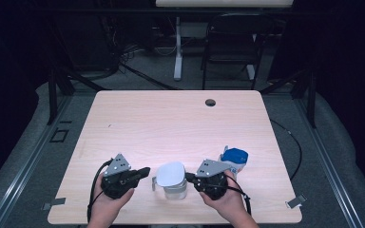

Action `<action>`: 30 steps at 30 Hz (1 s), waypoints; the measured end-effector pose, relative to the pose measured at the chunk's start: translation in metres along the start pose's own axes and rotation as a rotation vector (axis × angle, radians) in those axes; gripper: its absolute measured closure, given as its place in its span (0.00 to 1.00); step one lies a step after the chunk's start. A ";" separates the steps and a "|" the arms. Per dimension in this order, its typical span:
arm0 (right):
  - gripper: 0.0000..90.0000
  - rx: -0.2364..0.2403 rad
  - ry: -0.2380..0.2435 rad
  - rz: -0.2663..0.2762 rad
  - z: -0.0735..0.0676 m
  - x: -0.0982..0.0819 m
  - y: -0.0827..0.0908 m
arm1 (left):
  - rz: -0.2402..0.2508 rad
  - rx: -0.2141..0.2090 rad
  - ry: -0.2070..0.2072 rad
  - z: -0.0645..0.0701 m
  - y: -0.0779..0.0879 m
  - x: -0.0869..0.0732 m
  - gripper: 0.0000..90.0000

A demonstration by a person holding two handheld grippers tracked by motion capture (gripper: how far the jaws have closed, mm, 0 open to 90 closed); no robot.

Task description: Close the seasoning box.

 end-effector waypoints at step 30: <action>1.00 0.035 -0.004 0.014 -0.005 0.008 -0.007 | -0.017 0.024 0.043 -0.010 0.003 -0.009 1.00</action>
Point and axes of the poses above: each handheld gripper's, and its own axes: y roughly backward along the jaws, x roughly out of its top, z roughly to its right, the point moved 10 cm from there along -y, roughly forward along the jaws, and after that the axes turned 1 degree about z, right-handed, at the moved point
